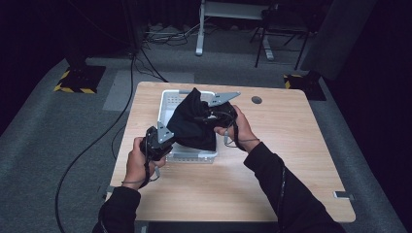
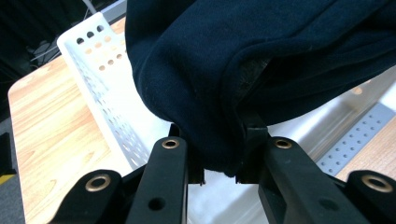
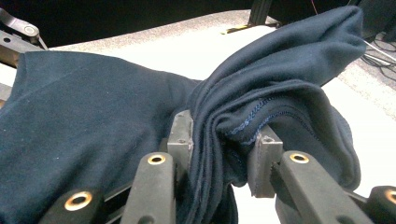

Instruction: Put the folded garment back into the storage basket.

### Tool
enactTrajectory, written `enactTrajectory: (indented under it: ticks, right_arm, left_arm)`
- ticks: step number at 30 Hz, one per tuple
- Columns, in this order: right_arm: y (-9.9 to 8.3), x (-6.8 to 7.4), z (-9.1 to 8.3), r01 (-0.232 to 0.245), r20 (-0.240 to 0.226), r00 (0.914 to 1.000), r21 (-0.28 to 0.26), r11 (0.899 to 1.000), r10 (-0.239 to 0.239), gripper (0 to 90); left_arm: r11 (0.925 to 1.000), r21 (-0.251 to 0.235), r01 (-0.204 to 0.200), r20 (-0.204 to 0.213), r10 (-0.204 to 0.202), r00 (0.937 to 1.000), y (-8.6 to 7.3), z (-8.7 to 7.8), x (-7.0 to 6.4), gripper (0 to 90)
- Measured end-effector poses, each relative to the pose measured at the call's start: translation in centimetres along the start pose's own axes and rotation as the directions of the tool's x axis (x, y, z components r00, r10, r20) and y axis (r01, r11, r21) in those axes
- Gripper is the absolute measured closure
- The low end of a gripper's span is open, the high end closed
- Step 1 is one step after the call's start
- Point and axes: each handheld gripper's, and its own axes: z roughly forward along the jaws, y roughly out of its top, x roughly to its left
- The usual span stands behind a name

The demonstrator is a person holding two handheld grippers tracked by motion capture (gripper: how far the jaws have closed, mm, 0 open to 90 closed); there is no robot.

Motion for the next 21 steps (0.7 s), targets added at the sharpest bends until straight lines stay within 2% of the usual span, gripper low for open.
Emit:
enactTrajectory:
  ticks: [7,12,21]
  right_arm:
    - [-0.6,-0.3,0.8,-0.017,-0.002,0.9998,0.013,1.0,0.017,68.0]
    - [-1.0,-0.5,1.2,-0.032,-0.001,0.9995,0.024,0.999,0.032,67.9]
    - [-1.4,-0.9,2.0,-0.032,0.004,0.9995,0.041,0.999,0.031,67.6]
  left_arm:
    - [0.9997,0.024,0.002,0.0,-0.002,1.0,-0.3,0.8,0.1,76.7]
    - [0.9991,0.034,0.024,0.007,-0.024,0.9997,-0.5,1.4,0.2,76.5]
    - [0.9984,0.046,0.034,0.003,-0.035,0.9994,-0.8,2.1,0.1,75.7]
